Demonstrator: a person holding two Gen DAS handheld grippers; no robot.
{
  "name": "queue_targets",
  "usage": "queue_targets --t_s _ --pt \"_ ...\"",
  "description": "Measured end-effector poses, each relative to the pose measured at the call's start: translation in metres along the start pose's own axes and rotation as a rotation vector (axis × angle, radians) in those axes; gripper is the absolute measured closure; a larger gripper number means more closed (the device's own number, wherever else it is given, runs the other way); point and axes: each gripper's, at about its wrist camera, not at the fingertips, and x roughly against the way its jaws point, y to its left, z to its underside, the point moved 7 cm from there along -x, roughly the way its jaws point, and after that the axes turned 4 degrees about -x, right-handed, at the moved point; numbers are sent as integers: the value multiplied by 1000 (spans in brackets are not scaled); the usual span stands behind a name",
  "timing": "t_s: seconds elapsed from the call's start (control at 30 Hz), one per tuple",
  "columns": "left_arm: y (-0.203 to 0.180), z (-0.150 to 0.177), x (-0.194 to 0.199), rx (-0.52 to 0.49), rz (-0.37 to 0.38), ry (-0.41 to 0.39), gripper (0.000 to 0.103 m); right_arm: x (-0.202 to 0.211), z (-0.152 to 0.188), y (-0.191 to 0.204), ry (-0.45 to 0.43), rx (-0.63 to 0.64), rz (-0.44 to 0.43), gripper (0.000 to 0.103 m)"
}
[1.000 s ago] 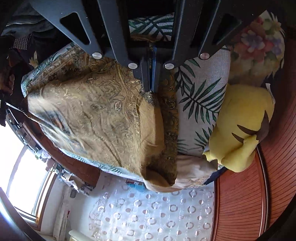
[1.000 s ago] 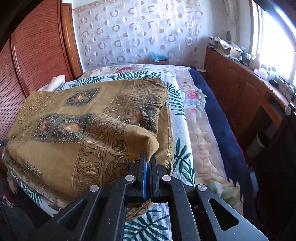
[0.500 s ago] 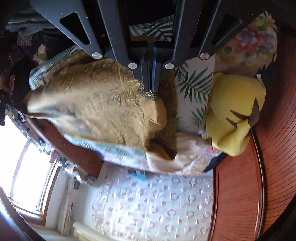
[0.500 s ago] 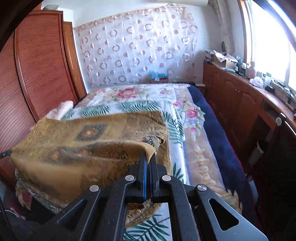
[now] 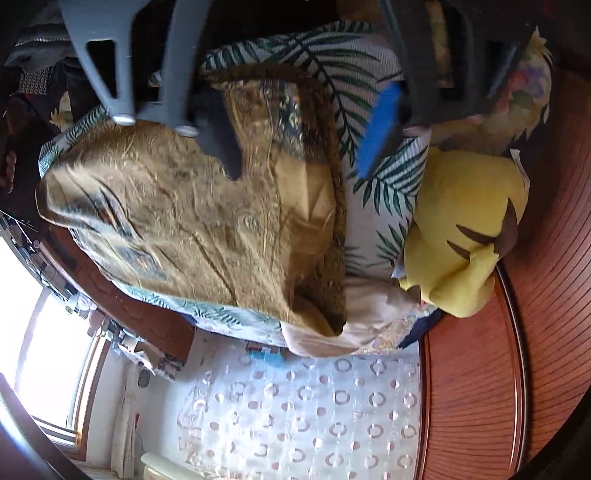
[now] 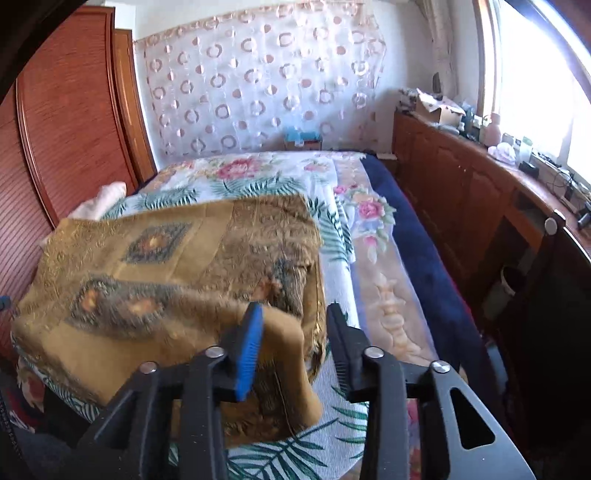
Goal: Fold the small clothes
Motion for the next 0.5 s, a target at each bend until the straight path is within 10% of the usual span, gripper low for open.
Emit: queue_targets --t_s 0.5 --pt "-14 2 -25 -18 -25 32 30 -44 33 55 40 107 -120 53"
